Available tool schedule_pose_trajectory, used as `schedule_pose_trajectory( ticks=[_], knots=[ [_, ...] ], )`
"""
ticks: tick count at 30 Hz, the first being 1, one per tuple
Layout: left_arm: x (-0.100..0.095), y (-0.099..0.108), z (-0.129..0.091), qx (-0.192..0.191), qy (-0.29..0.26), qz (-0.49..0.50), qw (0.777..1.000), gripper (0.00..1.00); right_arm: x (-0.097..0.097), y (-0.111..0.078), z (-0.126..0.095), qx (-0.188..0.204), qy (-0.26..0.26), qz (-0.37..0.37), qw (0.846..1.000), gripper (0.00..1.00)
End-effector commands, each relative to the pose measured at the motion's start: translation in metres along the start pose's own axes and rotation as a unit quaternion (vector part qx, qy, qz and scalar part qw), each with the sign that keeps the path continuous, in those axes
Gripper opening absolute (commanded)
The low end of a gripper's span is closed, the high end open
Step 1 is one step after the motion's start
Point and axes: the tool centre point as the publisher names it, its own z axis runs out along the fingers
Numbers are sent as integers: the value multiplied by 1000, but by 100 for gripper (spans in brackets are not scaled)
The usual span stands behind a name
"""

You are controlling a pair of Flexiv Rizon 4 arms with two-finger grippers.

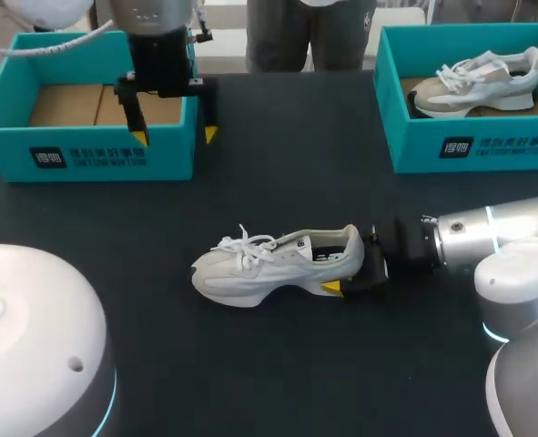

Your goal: Take the shoe out of the shoebox, open the shoe tongue, remove and reinsert the insole, then place the shoe into the shoebox

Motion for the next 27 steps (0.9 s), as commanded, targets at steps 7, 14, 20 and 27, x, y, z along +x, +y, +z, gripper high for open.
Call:
schedule_pose_trajectory(
  ticks=[7, 14, 20, 27],
  knots=[
    [1, 6, 2, 3, 2, -8, 1000, 100, -2, -3, 5, 1, -2, 0, 1000, 0],
    [44, 69, 34, -3, -1, -21, 1000, 100, -2, -3, 5, 1, -2, 0, 1000, 0],
    [87, 107, 63, -21, -2, -4, 1000, 100, -2, -3, 5, 1, -2, 0, 1000, 0],
    [125, 119, 81, -32, 3, 13, 999, 100, -2, -3, 5, 1, -2, 0, 1000, 0]
  ],
)
